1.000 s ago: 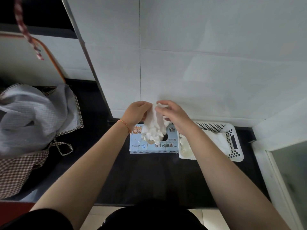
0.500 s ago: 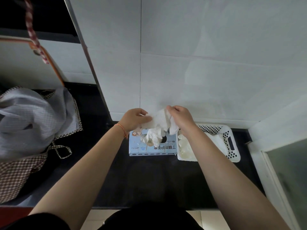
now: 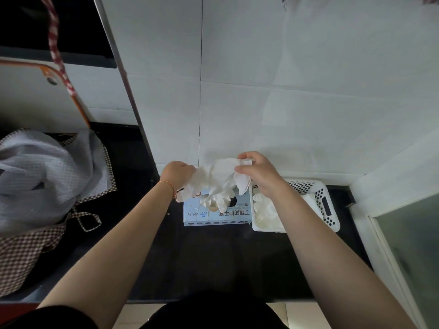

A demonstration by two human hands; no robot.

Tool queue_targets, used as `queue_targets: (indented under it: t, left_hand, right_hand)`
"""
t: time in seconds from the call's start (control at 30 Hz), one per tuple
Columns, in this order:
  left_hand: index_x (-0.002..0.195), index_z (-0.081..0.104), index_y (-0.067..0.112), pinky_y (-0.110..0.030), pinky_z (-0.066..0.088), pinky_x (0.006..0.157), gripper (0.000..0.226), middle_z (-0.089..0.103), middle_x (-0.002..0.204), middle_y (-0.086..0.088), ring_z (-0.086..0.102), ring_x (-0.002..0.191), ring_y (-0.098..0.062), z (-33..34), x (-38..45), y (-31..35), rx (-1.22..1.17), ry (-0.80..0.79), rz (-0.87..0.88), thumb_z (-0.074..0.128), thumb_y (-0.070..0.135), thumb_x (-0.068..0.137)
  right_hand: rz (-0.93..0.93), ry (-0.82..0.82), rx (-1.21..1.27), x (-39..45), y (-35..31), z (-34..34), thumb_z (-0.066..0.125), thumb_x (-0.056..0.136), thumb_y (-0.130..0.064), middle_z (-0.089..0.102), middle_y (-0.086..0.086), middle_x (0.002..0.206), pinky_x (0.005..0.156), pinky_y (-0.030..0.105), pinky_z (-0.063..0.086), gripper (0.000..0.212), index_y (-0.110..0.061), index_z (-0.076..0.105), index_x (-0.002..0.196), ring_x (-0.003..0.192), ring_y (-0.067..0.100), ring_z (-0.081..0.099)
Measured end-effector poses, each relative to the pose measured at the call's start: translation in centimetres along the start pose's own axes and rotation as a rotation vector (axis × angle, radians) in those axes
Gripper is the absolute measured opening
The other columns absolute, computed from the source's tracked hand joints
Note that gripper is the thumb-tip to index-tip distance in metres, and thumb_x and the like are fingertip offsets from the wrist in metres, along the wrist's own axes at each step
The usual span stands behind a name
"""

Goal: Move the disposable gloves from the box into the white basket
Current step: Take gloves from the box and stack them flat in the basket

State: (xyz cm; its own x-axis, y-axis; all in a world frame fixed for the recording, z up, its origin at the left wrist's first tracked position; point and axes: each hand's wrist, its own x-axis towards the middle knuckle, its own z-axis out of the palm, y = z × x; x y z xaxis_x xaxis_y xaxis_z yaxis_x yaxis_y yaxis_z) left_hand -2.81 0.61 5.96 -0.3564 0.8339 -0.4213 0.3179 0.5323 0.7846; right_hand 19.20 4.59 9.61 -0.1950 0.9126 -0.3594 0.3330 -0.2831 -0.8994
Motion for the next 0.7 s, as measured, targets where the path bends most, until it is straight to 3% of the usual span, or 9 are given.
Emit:
queue_targets:
  t: [0.03, 0.13, 0.23, 0.3, 0.4, 0.47, 0.57, 0.7]
  left_hand:
    - [0.082, 0.062, 0.018, -0.025, 0.042, 0.067, 0.009, 0.06, 0.081, 0.001, 0.052, 0.075, -0.017, 0.0, -0.2, 0.0, 0.042, -0.024, 0.044, 0.056, 0.016, 0.089]
    - [0.117, 0.064, 0.021, -0.016, 0.04, 0.08, 0.032, 0.062, 0.116, 0.008, 0.055, 0.105, -0.007, 0.4, -0.7, 0.8, -0.056, -0.18, 0.265, 0.06, 0.008, 0.088]
    - [0.117, 0.064, 0.03, -0.014, 0.041, 0.087, 0.042, 0.061, 0.123, 0.015, 0.051, 0.117, 0.003, 0.9, -1.4, 2.0, -0.057, -0.401, 0.389, 0.071, 0.009, 0.082]
    - [0.108, 0.068, 0.028, -0.015, 0.044, 0.082, 0.033, 0.066, 0.114, 0.014, 0.056, 0.107, 0.008, 1.3, -1.4, 2.4, -0.037, -0.401, 0.39, 0.076, 0.014, 0.08]
    - [0.09, 0.068, 0.014, -0.024, 0.046, 0.081, 0.018, 0.07, 0.096, 0.004, 0.062, 0.088, -0.006, 1.5, -1.2, 2.6, -0.063, -0.3, 0.384, 0.08, 0.017, 0.077]
    - [0.08, 0.064, 0.01, -0.024, 0.044, 0.072, 0.02, 0.067, 0.083, 0.007, 0.058, 0.075, -0.009, 1.4, -1.0, 2.5, -0.067, -0.271, 0.379, 0.082, 0.019, 0.076]
    - [0.07, 0.057, 0.015, -0.018, 0.039, 0.057, 0.024, 0.055, 0.063, 0.01, 0.047, 0.054, -0.004, 1.3, -1.2, 2.7, -0.063, -0.292, 0.377, 0.08, 0.015, 0.077]
    - [0.079, 0.059, 0.01, -0.023, 0.037, 0.06, 0.022, 0.053, 0.068, 0.004, 0.046, 0.06, -0.011, 1.6, -1.2, 2.9, 0.062, -0.369, 0.398, 0.078, 0.021, 0.076]
  right_hand:
    - [-0.01, -0.022, -0.022, -0.1, -0.1, 0.0, 0.073, 0.083, -0.007, 0.061, 0.006, 0.111, 0.068, 0.023, 0.045, 0.035, -0.022, 0.061, 0.112, 0.088, 0.017, 0.062]
    - [-0.048, -0.118, -0.107, -0.7, -1.0, 0.4, 0.072, 0.084, -0.008, 0.058, 0.002, 0.1, 0.069, 0.019, 0.045, 0.044, -0.026, 0.058, 0.121, 0.087, 0.012, 0.06]
    - [-0.092, -0.195, -0.148, -1.0, -1.8, 1.1, 0.072, 0.083, -0.009, 0.064, -0.001, 0.095, 0.078, 0.023, 0.048, 0.047, -0.027, 0.057, 0.124, 0.089, 0.013, 0.063]
    - [-0.115, -0.206, -0.166, -1.1, -2.1, 1.5, 0.071, 0.085, -0.012, 0.069, -0.003, 0.091, 0.08, 0.023, 0.047, 0.043, -0.024, 0.058, 0.124, 0.088, 0.012, 0.066]
    - [-0.131, -0.151, -0.177, -1.1, -2.6, 1.1, 0.072, 0.086, -0.014, 0.072, -0.002, 0.093, 0.079, 0.023, 0.05, 0.034, -0.018, 0.064, 0.119, 0.085, 0.013, 0.067]
    - [-0.137, -0.09, -0.185, -0.9, -2.7, 0.6, 0.072, 0.085, -0.011, 0.072, 0.002, 0.098, 0.076, 0.021, 0.052, 0.025, -0.013, 0.069, 0.111, 0.087, 0.015, 0.067]
    - [-0.143, -0.029, -0.171, -0.7, -2.8, 0.0, 0.074, 0.086, -0.015, 0.07, -0.001, 0.089, 0.075, 0.02, 0.051, 0.014, -0.013, 0.071, 0.099, 0.083, 0.013, 0.065]
    - [-0.188, 0.024, -0.124, -0.8, -3.3, -0.1, 0.07, 0.089, -0.02, 0.069, -0.004, 0.084, 0.066, 0.011, 0.049, 0.001, -0.019, 0.069, 0.089, 0.073, 0.007, 0.062]
